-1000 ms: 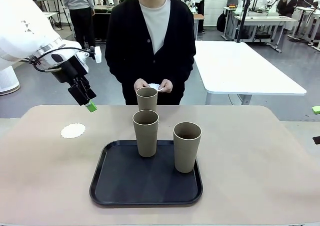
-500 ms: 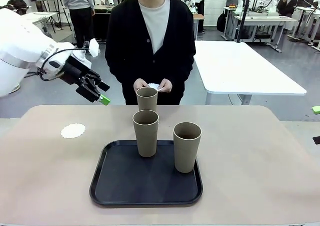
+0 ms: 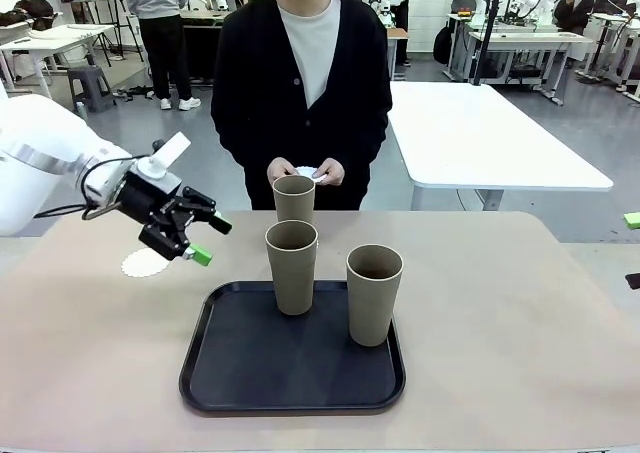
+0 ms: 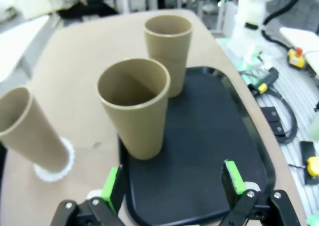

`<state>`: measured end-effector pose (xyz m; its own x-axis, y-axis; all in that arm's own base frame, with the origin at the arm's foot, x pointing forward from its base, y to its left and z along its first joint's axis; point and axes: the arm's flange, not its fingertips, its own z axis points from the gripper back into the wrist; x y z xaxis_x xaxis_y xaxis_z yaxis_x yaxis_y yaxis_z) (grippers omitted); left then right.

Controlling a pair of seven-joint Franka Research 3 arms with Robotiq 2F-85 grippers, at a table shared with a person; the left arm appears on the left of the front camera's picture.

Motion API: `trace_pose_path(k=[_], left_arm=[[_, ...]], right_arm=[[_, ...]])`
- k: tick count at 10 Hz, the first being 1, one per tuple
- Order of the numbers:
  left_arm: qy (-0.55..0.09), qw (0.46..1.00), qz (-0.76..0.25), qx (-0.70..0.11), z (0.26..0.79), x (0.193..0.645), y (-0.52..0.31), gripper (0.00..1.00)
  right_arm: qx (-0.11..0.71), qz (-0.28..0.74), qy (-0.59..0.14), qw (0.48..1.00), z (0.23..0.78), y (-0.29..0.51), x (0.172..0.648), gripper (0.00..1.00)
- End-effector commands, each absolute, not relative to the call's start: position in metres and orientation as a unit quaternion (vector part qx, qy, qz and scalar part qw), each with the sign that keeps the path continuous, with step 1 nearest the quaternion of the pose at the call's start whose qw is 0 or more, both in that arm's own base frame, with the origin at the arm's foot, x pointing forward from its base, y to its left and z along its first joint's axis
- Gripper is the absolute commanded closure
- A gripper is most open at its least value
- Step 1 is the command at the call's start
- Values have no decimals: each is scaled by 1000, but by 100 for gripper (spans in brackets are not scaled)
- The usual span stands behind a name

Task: Place coasters on the table and set cups on them.
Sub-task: Take one Reusable plastic cup from the Flat Tray and place it on a coaster set by the human.

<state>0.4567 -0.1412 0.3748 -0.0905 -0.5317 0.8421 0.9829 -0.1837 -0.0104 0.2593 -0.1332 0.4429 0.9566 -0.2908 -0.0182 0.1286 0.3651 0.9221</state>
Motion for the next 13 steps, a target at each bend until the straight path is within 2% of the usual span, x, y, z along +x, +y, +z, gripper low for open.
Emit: trace_pose_path(k=[1, 4, 6, 8, 9, 13], left_arm=[[-364, 526, -665, -385, 363, 453, -133, 0], [-441, 519, -621, -388, 345, 444, -137, 0], [-438, 540, -599, -397, 338, 443, -148, 0], [-389, 582, -610, -373, 351, 440, -153, 0], [-425, 546, -598, -404, 341, 444, -146, 0], [-417, 556, -598, -400, 341, 444, -148, 0]], right_arm=[[557, -122, -78, 818, 443, -133, 260, 0], [557, -122, -78, 818, 443, -133, 260, 0], [557, -122, -78, 818, 443, -133, 260, 0], [557, -122, -78, 818, 443, -133, 260, 0], [557, -122, -78, 818, 443, -133, 260, 0], [557, -122, -78, 818, 443, -133, 260, 0]])
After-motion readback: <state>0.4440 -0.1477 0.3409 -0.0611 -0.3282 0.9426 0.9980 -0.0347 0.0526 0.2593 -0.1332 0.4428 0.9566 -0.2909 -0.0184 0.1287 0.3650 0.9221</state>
